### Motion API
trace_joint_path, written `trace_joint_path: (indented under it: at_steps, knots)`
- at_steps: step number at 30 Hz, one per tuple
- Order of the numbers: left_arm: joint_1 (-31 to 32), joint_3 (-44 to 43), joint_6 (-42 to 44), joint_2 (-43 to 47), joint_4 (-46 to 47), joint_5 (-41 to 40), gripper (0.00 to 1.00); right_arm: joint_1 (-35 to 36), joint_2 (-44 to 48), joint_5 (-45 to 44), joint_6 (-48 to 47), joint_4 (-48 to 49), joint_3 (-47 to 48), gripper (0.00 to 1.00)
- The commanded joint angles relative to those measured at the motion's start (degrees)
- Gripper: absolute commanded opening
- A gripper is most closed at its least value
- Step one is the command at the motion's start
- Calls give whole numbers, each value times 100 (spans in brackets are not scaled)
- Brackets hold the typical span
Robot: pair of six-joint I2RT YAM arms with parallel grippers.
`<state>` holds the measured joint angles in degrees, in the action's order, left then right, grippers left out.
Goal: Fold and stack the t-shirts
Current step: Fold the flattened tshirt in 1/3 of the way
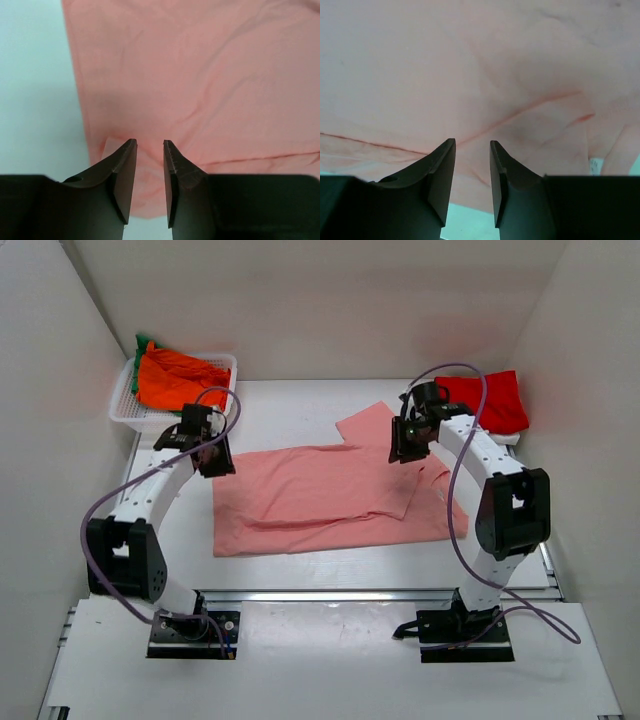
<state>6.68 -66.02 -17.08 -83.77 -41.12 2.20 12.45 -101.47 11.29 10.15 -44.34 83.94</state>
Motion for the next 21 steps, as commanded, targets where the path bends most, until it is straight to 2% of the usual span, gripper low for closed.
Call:
trace_joint_path:
  at_steps: [1,3,4,7,12,21]
  knots:
    - [245,-176,29,-289,105,431,41,319,-180,128,-312,3,-87,31]
    - [342,219,56,-167,183,343,42,451,-145,302,-286,57,-298,32]
    - [360,691,56,-36,236,265,42,521,-110,530,-329,22,-386,36]
    - [177,1318,134,333,394,124,45,845,135,533,-391,56,-807,38]
    - [237,1452,258,431,394,-525,49,1102,646,400,-339,346,-1362,39]
    - [158,1566,-59,537,676,-764,52,443,1357,180,-373,382,-1987,39]
